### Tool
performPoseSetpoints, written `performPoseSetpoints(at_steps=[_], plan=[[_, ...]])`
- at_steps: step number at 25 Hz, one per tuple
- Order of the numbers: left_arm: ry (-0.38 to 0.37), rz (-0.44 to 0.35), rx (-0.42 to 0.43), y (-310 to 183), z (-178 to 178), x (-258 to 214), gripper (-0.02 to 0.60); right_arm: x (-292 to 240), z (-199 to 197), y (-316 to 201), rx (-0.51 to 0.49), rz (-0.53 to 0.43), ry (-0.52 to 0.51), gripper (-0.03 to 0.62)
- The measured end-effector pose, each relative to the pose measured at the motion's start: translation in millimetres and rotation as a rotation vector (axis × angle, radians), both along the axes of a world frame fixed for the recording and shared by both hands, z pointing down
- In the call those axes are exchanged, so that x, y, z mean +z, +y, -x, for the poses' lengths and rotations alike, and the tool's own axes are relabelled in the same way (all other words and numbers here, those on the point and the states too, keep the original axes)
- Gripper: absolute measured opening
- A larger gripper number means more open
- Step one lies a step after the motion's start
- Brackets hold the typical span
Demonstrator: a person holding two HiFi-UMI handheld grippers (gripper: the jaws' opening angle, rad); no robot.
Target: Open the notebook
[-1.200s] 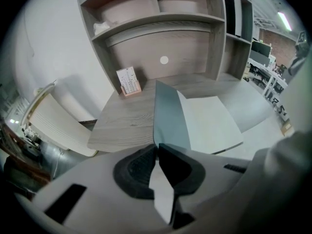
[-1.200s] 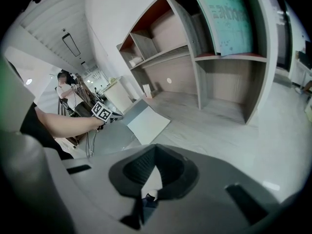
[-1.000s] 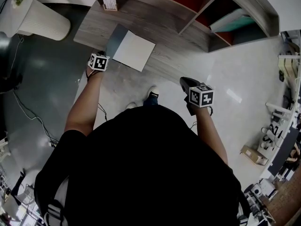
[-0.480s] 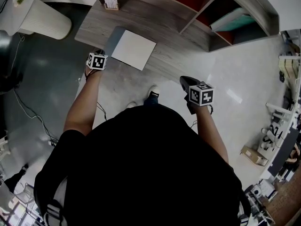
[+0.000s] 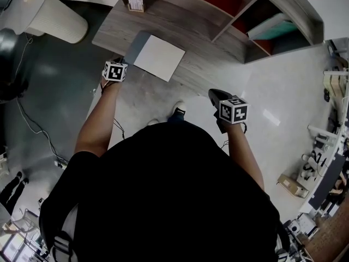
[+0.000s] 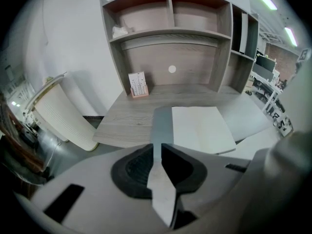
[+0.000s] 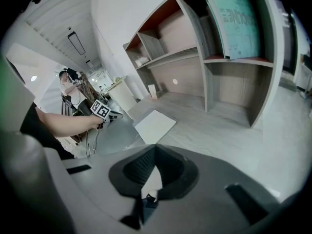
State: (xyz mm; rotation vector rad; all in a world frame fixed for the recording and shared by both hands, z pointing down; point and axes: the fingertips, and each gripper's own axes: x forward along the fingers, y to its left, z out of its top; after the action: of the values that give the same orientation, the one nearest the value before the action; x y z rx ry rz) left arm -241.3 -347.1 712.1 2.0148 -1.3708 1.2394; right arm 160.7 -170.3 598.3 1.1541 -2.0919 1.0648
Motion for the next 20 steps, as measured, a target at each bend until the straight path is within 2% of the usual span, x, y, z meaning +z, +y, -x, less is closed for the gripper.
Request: performPoseSetpoints(at_steps=[3,6,20], plan=[[0.044,-0.035,0.018,2,-5,-5,0.055,-5,7,1,-0.012,-0.013,-0.003,0.0],[0.085,-0.012,0.014,16,-8,-10,0.055,-6,14,3,-0.025,-0.02,-0.002,0.0],[0.175,-0.02,0.019,60,2,-30,0.055,-19,43,21,-0.057,-0.051,0.002,0.0]])
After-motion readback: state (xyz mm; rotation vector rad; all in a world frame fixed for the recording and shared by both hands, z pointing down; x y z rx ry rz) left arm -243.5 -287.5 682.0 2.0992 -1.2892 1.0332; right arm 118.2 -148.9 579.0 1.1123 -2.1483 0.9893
